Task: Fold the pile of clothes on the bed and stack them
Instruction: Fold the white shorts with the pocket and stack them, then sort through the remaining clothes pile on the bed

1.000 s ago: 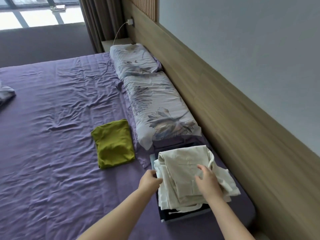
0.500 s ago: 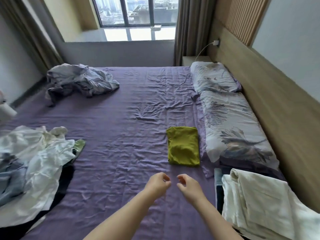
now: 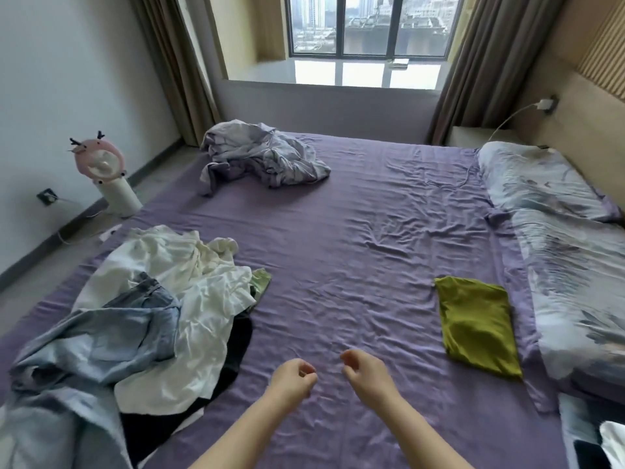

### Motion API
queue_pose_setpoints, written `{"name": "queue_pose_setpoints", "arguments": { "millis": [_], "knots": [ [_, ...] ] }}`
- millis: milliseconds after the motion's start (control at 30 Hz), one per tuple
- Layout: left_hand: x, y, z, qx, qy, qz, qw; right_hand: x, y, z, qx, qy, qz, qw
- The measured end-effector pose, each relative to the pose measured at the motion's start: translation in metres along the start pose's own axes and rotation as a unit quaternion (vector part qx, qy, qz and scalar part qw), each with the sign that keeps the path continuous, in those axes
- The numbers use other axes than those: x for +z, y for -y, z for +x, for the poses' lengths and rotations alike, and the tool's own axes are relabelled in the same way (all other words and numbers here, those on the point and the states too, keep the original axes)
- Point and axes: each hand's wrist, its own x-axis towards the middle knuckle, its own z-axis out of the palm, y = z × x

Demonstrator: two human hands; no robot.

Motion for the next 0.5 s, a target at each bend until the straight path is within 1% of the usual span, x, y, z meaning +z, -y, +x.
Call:
{"name": "queue_pose_setpoints", "arguments": {
  "millis": [133, 267, 500],
  "knots": [
    [-0.061, 0.041, 0.035, -0.006, -0.004, -0.011, 1.000, 0.039, 0.049, 0.043, -0.002, 0.011, -0.012, 1.000],
    [-0.114, 0.076, 0.078, -0.016, -0.027, 0.007, 0.999, 0.076, 0.087, 0.088, -0.003, 0.035, -0.015, 0.999],
    [-0.176, 0.113, 0.157, -0.054, -0.061, 0.002, 0.997, 0.126, 0.130, 0.166, -0.001, 0.074, -0.020, 0.997]
  ]
}}
